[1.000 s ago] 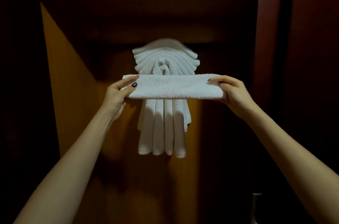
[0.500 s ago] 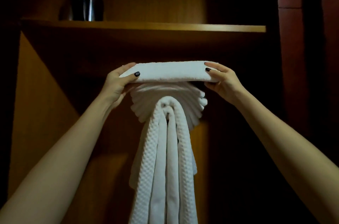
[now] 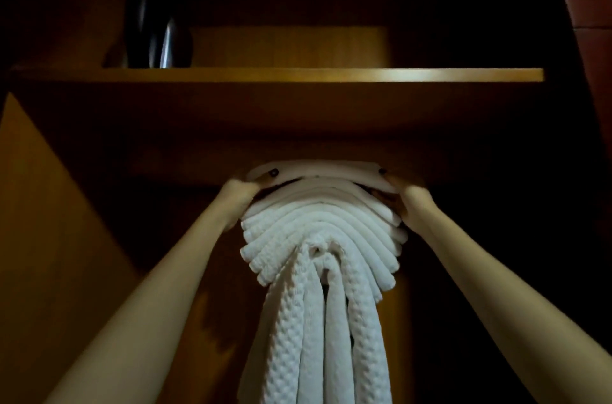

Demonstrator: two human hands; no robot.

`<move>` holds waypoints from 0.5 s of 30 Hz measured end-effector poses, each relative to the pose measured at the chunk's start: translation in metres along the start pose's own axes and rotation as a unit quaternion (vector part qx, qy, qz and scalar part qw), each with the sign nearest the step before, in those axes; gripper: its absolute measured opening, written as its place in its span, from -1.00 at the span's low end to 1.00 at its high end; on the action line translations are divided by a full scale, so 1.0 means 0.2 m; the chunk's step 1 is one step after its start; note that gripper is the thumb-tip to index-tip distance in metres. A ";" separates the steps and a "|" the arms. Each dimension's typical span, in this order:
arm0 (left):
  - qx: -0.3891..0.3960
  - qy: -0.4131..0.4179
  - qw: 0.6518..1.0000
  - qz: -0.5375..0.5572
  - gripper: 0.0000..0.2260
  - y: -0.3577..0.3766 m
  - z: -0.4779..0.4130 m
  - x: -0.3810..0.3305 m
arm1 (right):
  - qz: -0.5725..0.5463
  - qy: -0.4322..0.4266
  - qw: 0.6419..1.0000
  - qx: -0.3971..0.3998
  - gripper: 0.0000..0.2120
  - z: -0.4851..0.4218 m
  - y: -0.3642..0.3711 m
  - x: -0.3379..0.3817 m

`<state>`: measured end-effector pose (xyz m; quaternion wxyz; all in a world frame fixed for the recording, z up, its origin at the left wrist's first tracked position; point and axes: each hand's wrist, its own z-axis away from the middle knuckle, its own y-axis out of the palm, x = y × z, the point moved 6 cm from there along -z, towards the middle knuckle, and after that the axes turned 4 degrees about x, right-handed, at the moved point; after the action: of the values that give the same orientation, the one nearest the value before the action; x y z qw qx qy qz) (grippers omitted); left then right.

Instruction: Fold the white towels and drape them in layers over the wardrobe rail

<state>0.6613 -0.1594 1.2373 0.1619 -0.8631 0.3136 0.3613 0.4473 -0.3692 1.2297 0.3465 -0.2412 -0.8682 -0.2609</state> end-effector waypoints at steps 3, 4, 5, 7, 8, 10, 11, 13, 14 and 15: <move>0.003 0.018 0.996 -0.088 -0.63 -0.02 0.00 0.01 | 0.141 -0.058 0.988 -0.037 -0.84 -0.02 -0.04 -0.01; -0.007 0.016 0.995 -0.100 -0.67 -0.03 0.01 0.02 | 0.181 -0.071 0.980 -0.045 -0.87 -0.01 -0.04 0.00; -0.017 0.020 0.993 -0.112 -0.68 -0.03 0.02 0.03 | 0.206 -0.084 0.974 -0.049 -0.87 -0.01 -0.05 0.00; -0.030 0.032 0.988 -0.146 -0.71 -0.03 0.05 0.04 | 0.248 -0.095 0.963 -0.043 -0.80 0.01 -0.06 -0.02; -0.025 0.035 0.985 -0.168 -0.73 -0.03 0.06 0.04 | 0.281 -0.090 0.955 -0.039 -0.73 0.03 -0.06 -0.02; -0.013 0.029 0.974 -0.225 -0.66 -0.04 0.08 0.05 | 0.400 -0.065 0.914 -0.036 -0.61 0.06 -0.06 0.00; -0.017 0.036 0.962 -0.270 -0.58 -0.05 0.08 0.03 | 0.461 -0.067 0.884 -0.042 -0.55 0.07 -0.06 0.02; -0.022 0.086 0.930 -0.356 -0.39 -0.03 0.09 -0.03 | 0.517 -0.125 0.846 -0.044 -0.48 0.11 -0.01 0.10; -0.013 0.117 0.915 -0.386 -0.36 0.01 0.09 -0.07 | 0.517 -0.161 0.840 -0.029 -0.49 0.14 0.04 0.14; 0.003 0.140 0.902 -0.409 -0.38 0.05 0.09 -0.11 | 0.513 -0.184 0.838 -0.002 -0.52 0.15 0.10 0.16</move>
<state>0.6338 -0.1497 1.2405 0.2521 -0.9567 -0.0463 0.1378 0.4234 -0.3282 1.2397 0.2638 -0.6965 -0.6673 0.0016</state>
